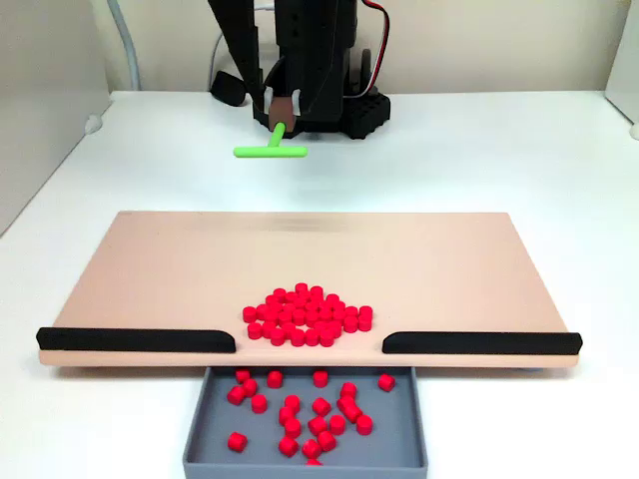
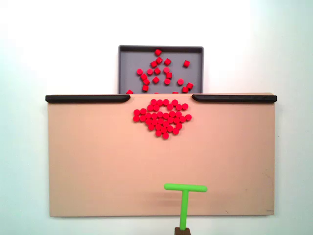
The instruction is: Push granules from bottom to the grey container
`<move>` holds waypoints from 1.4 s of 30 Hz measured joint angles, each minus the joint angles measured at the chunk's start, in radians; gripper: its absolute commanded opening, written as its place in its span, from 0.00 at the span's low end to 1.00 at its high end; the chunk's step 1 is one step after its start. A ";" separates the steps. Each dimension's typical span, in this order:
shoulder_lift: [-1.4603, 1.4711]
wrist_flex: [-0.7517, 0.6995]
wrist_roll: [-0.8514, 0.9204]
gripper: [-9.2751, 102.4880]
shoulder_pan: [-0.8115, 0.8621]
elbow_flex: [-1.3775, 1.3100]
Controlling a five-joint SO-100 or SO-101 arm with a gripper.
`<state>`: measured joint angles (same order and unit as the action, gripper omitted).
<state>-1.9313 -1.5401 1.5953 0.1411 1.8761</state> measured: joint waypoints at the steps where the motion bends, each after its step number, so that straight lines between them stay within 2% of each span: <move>1: 0.000 0.000 0.000 0.08 0.000 0.000; 6: 0.026 0.000 0.014 0.08 -0.052 0.000; 42: 0.041 0.000 0.021 0.08 -0.044 0.000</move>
<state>-1.8899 -1.5401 1.6168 0.0966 1.8761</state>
